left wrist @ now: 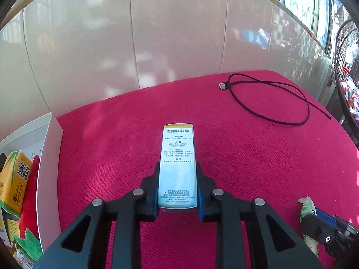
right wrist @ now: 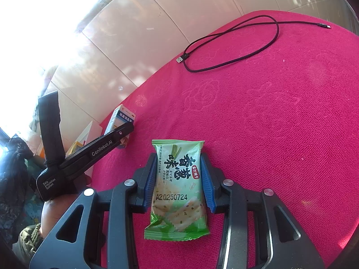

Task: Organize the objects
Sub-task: 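Lift the snack pack and small box and carry both toward the white tray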

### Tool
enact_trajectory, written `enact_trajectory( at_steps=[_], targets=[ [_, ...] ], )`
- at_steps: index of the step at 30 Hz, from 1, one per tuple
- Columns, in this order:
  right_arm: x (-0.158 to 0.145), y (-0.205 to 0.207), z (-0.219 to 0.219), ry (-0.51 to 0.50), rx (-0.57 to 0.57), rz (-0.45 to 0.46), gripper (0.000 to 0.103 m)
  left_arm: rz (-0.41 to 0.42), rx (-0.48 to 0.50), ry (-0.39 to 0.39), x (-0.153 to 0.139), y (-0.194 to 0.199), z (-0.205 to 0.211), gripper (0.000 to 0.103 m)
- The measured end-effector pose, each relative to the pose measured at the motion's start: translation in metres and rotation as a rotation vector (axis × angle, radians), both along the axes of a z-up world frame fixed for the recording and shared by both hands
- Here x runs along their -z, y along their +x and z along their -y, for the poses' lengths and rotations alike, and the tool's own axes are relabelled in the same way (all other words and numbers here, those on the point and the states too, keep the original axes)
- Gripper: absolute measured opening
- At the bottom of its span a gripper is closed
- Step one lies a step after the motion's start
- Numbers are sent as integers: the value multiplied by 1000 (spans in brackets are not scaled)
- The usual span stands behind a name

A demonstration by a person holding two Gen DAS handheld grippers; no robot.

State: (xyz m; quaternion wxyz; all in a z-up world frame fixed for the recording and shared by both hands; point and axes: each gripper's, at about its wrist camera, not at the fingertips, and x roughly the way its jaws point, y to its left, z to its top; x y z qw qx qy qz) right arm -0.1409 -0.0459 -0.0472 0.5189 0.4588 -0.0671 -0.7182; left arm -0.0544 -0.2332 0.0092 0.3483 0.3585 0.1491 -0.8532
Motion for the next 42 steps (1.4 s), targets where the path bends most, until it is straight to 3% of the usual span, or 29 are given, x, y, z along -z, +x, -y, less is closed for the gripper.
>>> enact_trajectory(
  at_steps=[6, 13, 21, 31, 42],
  targets=[
    [0, 0, -1, 0, 0, 0, 37, -32, 42, -86, -9, 6, -30, 25],
    [0, 0, -2, -1, -1, 2, 37, -98, 23, -74, -14, 23, -37, 25],
    [-1, 0, 1, 5, 3, -7, 37, -159, 21, -117, -23, 39, -52, 25],
    [-11, 5, -3, 17, 5, -9, 37, -190, 83, -101, -38, 56, -80, 25],
    [-47, 23, -26, 50, 55, -192, 37, -226, 101, -95, -68, 80, -103, 25]
  ],
)
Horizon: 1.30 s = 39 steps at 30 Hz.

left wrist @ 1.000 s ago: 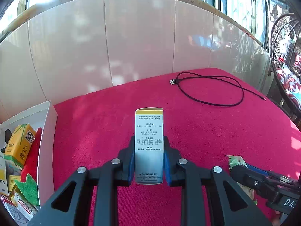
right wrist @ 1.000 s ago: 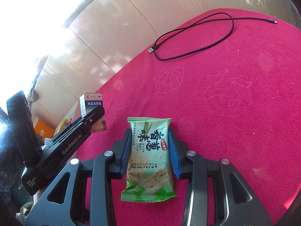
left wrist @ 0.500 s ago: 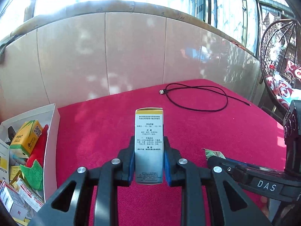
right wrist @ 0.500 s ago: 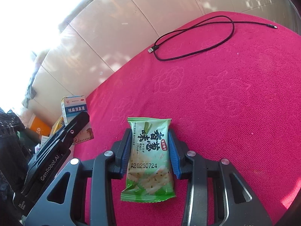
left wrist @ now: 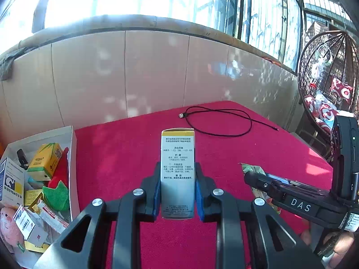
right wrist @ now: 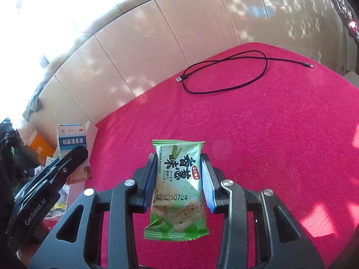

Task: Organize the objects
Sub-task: 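Lift the snack pack and small box and carry both toward the white tray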

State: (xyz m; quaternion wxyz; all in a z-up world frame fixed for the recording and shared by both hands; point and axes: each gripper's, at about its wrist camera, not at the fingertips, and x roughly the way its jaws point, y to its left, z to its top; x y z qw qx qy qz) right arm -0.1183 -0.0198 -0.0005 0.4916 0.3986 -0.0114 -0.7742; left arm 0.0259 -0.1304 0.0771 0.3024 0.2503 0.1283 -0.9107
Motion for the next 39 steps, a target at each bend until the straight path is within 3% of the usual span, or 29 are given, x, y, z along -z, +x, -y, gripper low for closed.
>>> enact_trajectory(
  at_steps=[13, 16, 39],
  targets=[
    [-31, 13, -16, -13, 13, -86, 37, 19, 4, -58, -13, 59, -27, 24],
    [-32, 19, -14, -6, -4, -90, 37, 9, -3, -42, -13, 71, -30, 24],
    [-68, 58, -20, -17, -48, -183, 37, -55, -64, -33, -27, 111, -34, 24]
  ],
)
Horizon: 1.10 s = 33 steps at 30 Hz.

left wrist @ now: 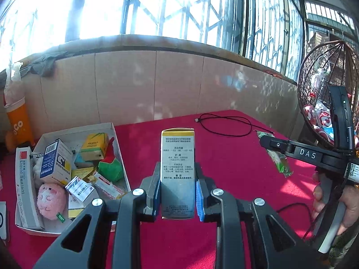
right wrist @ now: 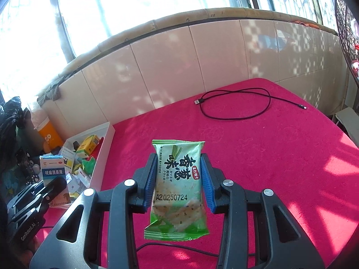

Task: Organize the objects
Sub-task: 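Lift the snack pack and small box and carry both toward the white tray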

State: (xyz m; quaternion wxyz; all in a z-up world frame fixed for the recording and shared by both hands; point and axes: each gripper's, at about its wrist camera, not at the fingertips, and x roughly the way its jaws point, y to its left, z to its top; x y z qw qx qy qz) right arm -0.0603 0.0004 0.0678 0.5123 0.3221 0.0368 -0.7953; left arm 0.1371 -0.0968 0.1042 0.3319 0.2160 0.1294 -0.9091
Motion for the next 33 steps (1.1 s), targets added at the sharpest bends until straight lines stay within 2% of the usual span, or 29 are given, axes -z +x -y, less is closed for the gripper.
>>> enact_trajectory(
  at_steps=[10, 33],
  targets=[
    [-13, 27, 5, 9, -47, -43, 37, -42, -38, -8, -8, 27, 1, 25],
    [-29, 110, 41, 63, -205, -163, 37, -159, -182, 30, -8, 111, 30, 25]
  ],
)
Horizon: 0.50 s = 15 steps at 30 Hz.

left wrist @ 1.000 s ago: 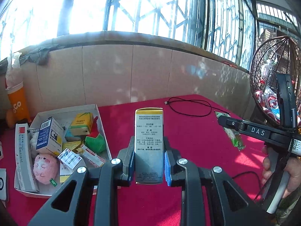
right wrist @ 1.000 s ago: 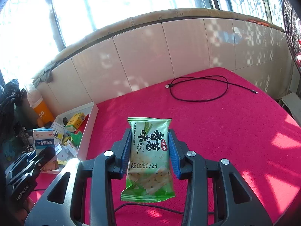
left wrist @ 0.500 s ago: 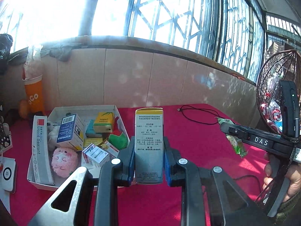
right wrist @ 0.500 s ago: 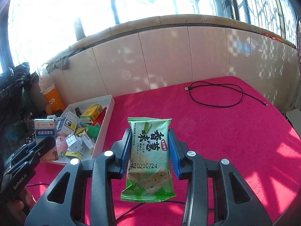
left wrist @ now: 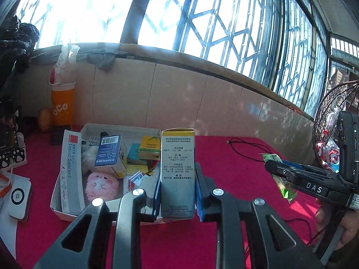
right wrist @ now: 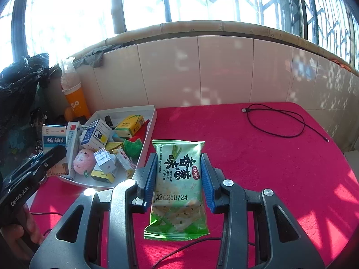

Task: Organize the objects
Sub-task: 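Lift the snack pack and small box and carry both toward the white tray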

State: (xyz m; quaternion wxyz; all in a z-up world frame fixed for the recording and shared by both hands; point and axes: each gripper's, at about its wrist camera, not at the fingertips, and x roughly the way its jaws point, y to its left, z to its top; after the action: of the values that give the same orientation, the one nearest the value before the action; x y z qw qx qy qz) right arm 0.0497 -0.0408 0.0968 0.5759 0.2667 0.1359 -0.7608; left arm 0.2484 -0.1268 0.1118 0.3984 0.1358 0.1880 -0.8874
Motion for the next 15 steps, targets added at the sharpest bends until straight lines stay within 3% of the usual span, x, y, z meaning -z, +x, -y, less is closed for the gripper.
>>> enact_trajectory(
  at_steps=[15],
  targets=[
    [-9, 54, 41, 25, -110, -93, 37, -65, -98, 48, 12, 52, 27, 25]
  ],
)
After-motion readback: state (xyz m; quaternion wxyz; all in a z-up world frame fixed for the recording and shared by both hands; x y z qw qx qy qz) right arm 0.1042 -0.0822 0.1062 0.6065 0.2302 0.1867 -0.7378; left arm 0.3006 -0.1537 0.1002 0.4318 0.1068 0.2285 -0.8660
